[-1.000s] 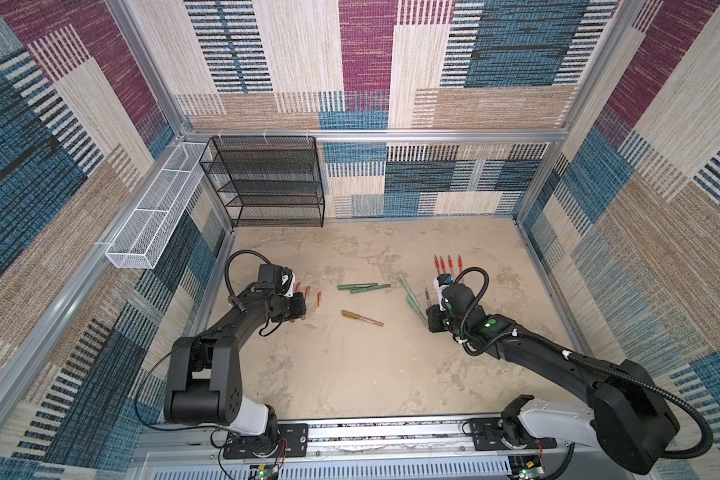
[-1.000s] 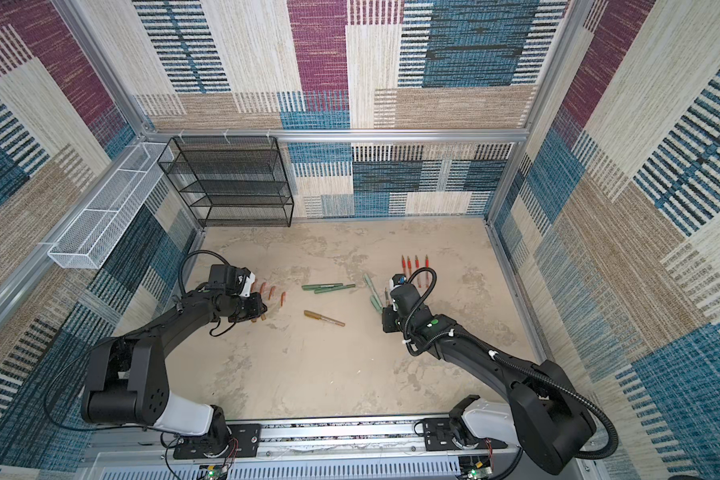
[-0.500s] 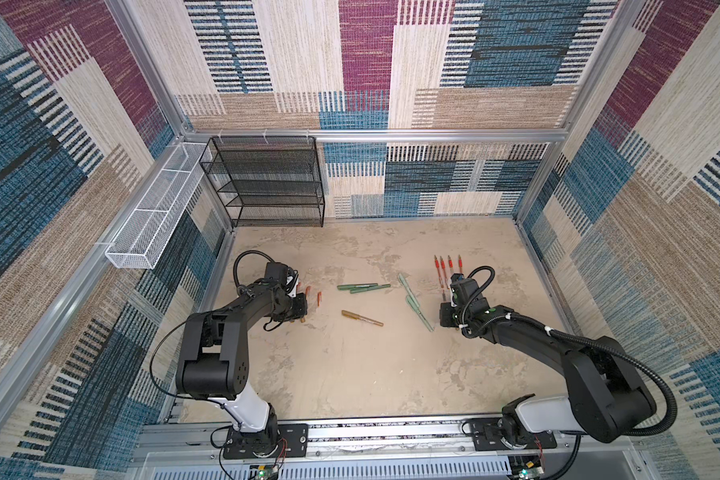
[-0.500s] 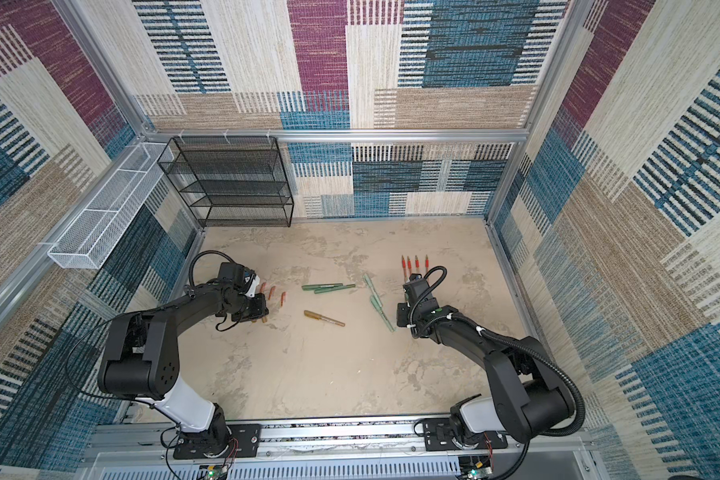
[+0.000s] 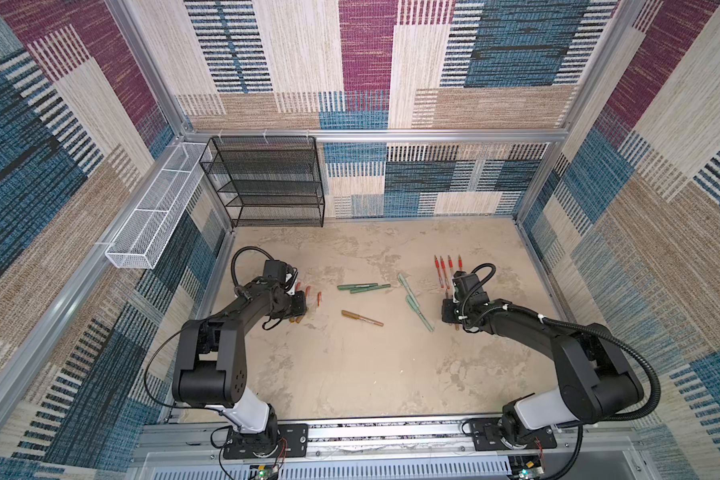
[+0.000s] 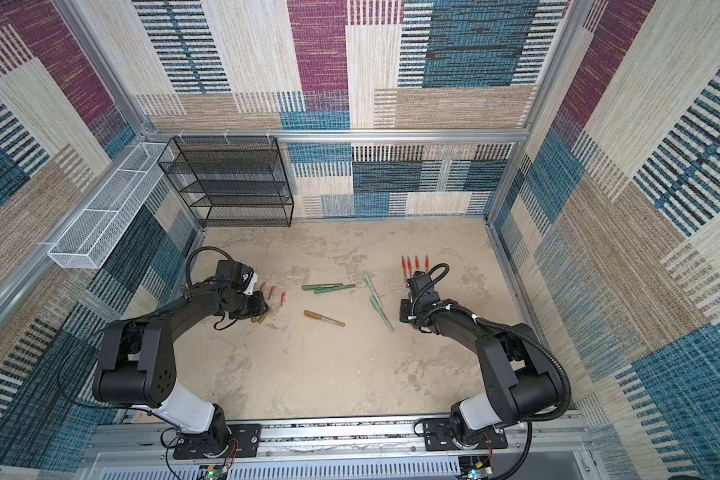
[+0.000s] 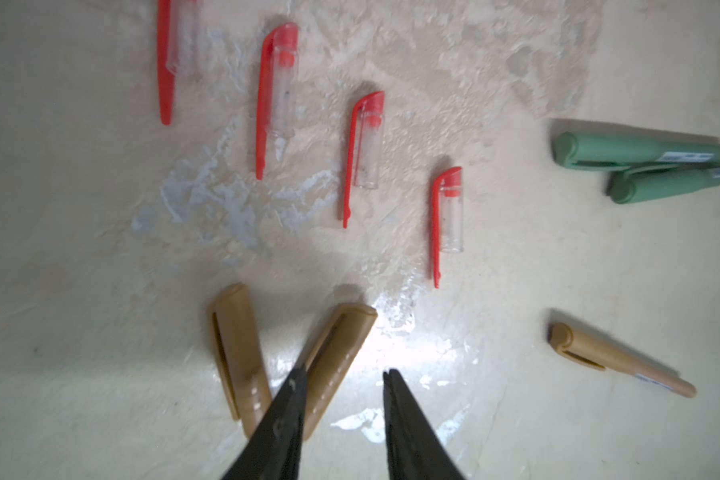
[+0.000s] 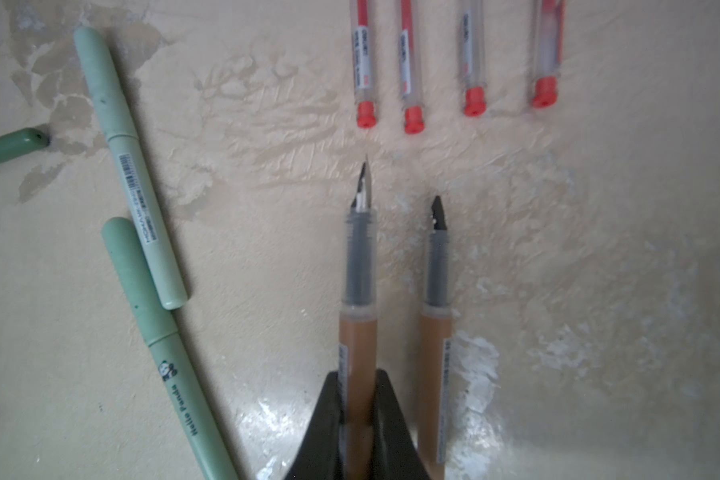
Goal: Open the pen caps
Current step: 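Lower the cap by the other tan cap while right carries marker to pens, then release the marker beside the first uncapped marker and raise the right gripper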
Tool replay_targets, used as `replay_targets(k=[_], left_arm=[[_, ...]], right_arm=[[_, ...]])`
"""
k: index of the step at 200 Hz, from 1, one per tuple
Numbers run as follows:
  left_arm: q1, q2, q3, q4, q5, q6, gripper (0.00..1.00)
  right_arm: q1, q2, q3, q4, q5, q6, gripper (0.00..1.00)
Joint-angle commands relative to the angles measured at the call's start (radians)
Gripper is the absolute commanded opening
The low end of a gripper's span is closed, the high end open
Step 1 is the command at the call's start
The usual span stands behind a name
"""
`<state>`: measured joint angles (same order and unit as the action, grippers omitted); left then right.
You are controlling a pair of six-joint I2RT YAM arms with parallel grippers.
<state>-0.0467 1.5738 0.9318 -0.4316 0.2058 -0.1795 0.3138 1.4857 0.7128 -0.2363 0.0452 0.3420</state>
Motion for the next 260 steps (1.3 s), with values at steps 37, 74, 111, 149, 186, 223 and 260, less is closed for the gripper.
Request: replay_targets(k=[37,74,111,149,186,223,260], left_arm=[[0.001,-0.196,-0.008,0.02,-0.002,0.034,0.53],[0.008,-0.333,-0.034,0.053,0.0,0.077,0.69],[0.046,-0.395,-0.034,0.047,0.031,0.083,0.79],[0.08,-0.424,-0.034,0.042,0.066,0.083,0.85],[0.093,-0.443,-0.034,0.042,0.064,0.108,0.89],[0.096,-0.46,-0.045,0.052,0.076,0.119,0.89],[0.097,-0.466,-0.037,0.046,0.087,0.118,0.89]], right_arm=[[0.0,0.03,0.03,-0.036,0.002,0.016,0.26],[0.001,-0.012,0.067,-0.078,-0.011,0.005,0.32],[0.036,-0.092,0.117,-0.08,-0.102,-0.032,0.36],[0.167,-0.028,0.213,-0.061,-0.163,-0.084,0.42],[0.301,0.164,0.358,-0.079,-0.168,-0.156,0.47],[0.398,0.354,0.527,-0.142,-0.187,-0.251,0.48],[0.443,0.503,0.677,-0.245,-0.183,-0.305,0.5]])
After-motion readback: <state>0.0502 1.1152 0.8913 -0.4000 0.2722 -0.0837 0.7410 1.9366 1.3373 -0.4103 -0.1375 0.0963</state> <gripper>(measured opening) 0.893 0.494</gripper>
